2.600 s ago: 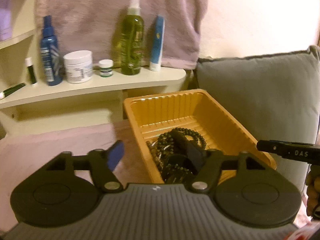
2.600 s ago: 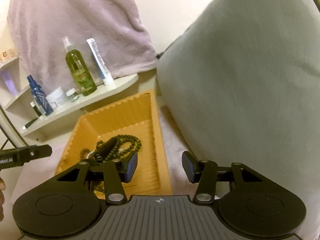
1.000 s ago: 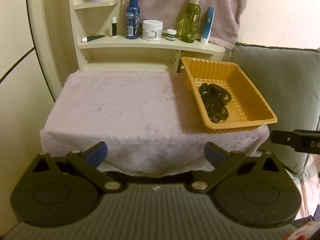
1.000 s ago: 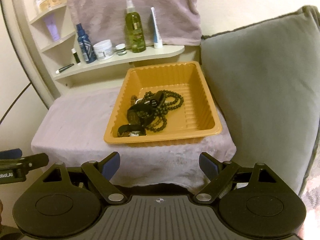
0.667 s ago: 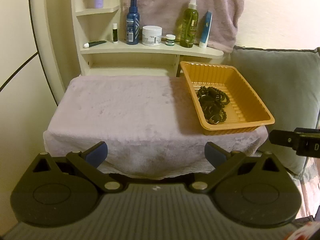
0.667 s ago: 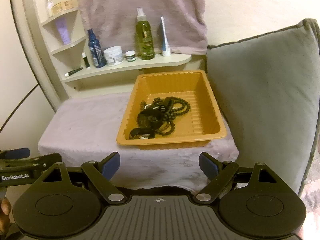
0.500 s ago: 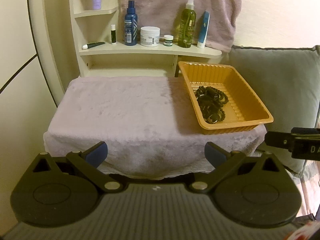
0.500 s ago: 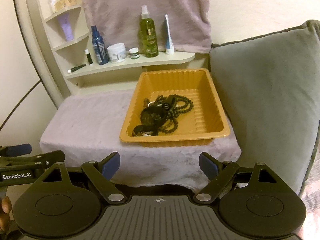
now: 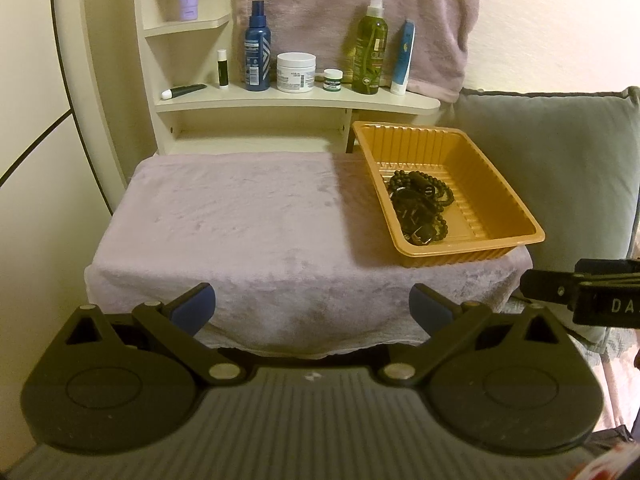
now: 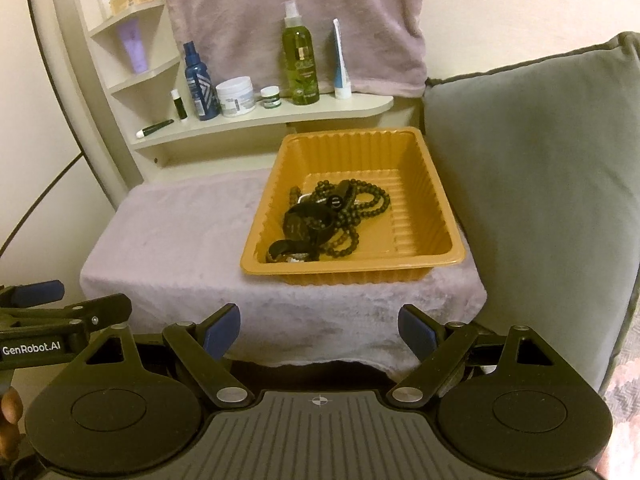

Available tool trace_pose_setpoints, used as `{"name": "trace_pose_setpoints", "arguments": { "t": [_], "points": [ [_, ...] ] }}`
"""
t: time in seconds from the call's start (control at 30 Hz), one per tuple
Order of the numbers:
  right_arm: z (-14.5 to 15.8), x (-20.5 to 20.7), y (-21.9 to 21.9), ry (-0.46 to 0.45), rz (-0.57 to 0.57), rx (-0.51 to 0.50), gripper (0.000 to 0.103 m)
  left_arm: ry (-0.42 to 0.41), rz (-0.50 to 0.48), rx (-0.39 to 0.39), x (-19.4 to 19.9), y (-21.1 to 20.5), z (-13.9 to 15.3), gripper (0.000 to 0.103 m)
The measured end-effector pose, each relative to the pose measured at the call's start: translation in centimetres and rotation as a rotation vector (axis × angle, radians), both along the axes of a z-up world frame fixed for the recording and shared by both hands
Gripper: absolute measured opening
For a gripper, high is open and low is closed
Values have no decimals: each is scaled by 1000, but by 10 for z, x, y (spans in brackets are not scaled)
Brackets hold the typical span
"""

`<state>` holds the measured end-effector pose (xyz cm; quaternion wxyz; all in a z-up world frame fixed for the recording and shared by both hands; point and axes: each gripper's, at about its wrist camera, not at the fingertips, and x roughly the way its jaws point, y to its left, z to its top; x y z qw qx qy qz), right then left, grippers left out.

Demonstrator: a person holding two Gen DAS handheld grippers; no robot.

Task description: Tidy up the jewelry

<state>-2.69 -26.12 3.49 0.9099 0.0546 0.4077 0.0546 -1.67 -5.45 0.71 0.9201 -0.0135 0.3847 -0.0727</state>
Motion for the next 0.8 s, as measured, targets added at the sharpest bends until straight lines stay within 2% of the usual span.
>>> {"name": "trace_pose_setpoints", "arguments": {
  "t": [0.8],
  "points": [
    [0,-1,3,1,-2,-1,86,-2,-1,-2,0,-2,0,103]
  ]
}}
